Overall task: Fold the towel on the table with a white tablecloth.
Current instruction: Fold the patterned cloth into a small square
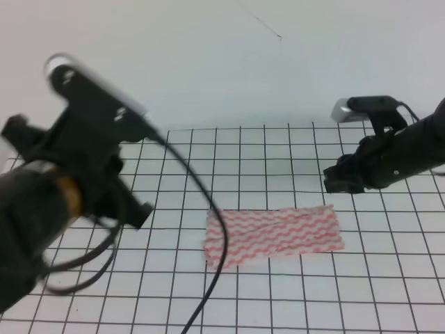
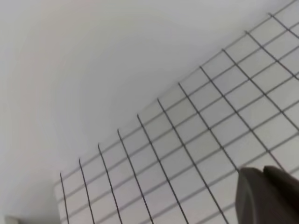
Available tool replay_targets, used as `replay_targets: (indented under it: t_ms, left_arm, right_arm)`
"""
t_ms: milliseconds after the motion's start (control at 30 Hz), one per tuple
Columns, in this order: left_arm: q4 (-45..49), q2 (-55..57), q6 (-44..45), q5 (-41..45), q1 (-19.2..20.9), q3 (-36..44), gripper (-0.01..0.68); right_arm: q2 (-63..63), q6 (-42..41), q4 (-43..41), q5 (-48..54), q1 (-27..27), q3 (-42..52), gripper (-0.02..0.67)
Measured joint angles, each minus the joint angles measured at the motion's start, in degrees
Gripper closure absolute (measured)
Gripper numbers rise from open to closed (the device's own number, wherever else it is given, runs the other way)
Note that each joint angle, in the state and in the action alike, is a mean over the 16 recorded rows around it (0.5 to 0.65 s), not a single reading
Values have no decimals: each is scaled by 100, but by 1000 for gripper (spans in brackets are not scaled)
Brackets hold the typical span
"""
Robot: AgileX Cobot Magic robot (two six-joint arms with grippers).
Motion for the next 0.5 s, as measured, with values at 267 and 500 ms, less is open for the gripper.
replay_targets:
  t_ms: [267, 500]
  left_arm:
    - [-548, -787, -36, -75, 0, 599, 673]
    - [-599, -949, -324, 187, 20, 735, 673]
  right_arm:
    - [27, -1507, 8, 903, 143, -227, 499]
    - [107, -2515, -250, 1422, 806, -332, 585]
